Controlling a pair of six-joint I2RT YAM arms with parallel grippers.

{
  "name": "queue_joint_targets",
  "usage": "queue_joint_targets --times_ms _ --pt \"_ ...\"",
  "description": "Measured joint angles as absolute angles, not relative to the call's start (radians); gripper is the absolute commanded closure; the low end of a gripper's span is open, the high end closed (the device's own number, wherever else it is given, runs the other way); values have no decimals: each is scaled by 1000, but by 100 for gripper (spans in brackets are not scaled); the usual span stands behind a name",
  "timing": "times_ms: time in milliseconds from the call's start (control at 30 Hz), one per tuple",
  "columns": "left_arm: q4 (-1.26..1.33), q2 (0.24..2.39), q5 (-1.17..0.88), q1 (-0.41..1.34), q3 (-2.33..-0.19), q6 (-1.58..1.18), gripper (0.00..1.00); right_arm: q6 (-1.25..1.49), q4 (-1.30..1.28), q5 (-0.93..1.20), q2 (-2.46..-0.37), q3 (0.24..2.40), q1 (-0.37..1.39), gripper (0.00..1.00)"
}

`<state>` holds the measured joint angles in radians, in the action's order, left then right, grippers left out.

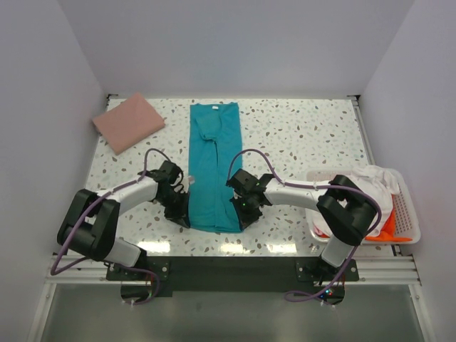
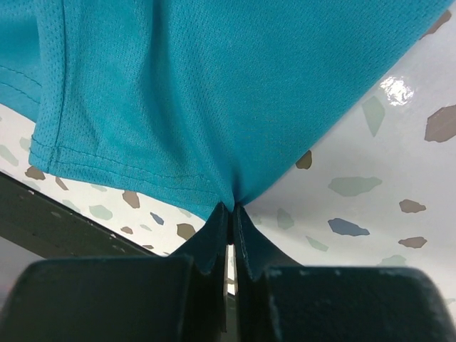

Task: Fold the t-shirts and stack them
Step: Fold the tshirt

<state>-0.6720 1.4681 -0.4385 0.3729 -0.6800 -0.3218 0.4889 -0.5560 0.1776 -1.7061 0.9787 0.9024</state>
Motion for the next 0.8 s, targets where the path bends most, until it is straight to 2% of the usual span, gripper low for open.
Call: queue_joint_targets --times_ms 333,800 --pt "-717 1444 -414 374 -786 -322 100 477 -672 161 -1709 1061 902 100" --pt "-748 1465 -356 368 -958 -321 100 483 -833 -18 -1762 1295 876 100"
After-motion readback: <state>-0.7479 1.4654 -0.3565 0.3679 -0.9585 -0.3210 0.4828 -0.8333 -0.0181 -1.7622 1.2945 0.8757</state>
